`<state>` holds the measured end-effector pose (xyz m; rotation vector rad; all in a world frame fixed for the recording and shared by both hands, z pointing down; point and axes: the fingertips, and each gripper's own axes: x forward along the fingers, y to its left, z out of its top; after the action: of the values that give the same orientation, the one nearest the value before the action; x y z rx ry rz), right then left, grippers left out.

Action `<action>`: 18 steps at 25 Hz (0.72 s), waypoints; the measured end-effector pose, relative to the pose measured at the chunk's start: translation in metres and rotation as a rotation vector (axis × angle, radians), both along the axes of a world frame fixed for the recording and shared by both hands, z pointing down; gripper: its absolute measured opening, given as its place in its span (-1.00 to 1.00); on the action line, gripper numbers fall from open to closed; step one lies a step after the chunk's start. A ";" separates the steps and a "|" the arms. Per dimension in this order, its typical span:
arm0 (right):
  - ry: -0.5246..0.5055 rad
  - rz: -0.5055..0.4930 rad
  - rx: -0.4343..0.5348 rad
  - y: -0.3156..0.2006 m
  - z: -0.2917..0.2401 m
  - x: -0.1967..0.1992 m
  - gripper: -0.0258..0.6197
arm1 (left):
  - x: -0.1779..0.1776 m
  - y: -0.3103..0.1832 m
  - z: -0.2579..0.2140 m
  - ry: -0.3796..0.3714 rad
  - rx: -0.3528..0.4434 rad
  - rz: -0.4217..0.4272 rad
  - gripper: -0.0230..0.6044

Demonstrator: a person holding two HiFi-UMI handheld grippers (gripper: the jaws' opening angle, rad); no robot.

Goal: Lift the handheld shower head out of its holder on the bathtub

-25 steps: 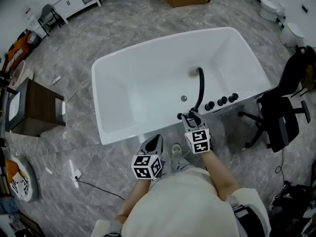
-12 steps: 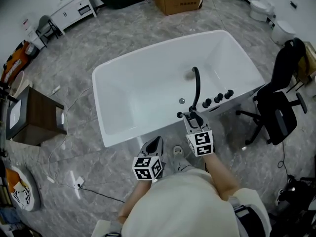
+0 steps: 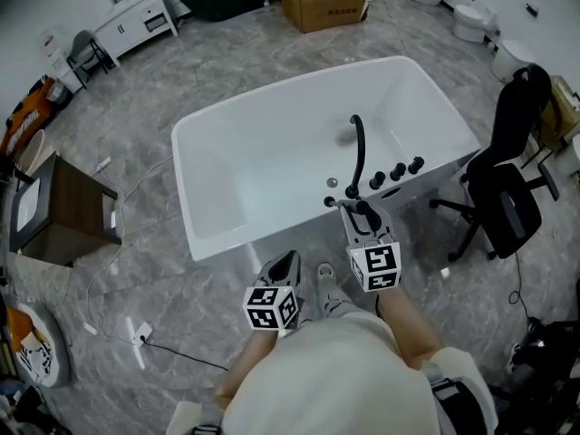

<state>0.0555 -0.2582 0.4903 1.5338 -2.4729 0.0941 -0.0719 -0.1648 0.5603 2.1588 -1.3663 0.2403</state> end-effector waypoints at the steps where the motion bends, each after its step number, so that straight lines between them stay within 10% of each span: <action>1: -0.001 0.001 0.007 0.004 -0.003 0.000 -0.48 | -0.001 0.005 0.000 0.001 0.000 -0.003 -0.86; 18: -0.018 0.000 0.126 0.077 -0.064 -0.003 -0.48 | -0.010 0.060 -0.010 0.024 0.031 -0.035 -0.86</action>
<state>0.0529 -0.1811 0.4262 1.5882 -2.5370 -0.0493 -0.0819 -0.1051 0.5505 2.1538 -1.4020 0.1804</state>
